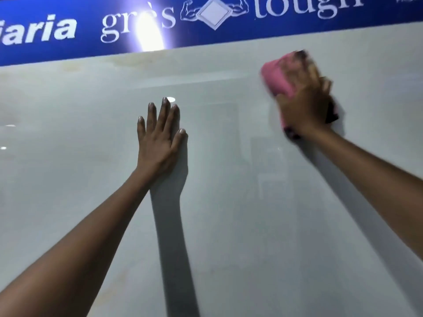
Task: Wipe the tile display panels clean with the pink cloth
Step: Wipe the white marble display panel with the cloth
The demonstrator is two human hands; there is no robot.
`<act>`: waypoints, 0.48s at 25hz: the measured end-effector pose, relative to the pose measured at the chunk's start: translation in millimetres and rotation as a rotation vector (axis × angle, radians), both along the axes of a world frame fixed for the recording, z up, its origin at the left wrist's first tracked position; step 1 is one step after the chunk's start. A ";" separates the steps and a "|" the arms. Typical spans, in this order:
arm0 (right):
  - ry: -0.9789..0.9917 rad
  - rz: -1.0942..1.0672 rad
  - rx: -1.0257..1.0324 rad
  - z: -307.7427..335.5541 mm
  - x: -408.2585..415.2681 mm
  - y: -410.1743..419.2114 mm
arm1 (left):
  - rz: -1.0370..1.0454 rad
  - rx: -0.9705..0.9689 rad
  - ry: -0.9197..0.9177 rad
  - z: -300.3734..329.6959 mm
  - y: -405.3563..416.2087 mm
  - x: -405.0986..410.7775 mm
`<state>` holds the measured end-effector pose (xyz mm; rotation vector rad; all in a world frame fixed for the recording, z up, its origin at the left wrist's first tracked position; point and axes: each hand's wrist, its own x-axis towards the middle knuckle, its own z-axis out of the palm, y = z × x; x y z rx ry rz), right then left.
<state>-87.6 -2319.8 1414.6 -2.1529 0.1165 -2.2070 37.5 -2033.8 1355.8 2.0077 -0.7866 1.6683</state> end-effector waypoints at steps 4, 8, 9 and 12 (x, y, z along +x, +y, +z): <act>0.196 0.052 -0.670 -161.1 26.0 75.5 | -0.177 -0.173 0.037 -82.3 -9.9 -18.6; 0.197 0.032 -0.690 -164.8 15.2 53.6 | 0.018 -0.086 0.052 -157.9 -19.8 -10.7; 0.115 0.030 -0.495 -143.5 8.0 32.4 | 0.048 -0.076 0.047 -160.0 -19.5 -6.4; 0.033 -0.048 -0.037 -77.1 -24.0 -40.5 | 0.063 -0.084 0.019 -157.6 -21.2 -3.4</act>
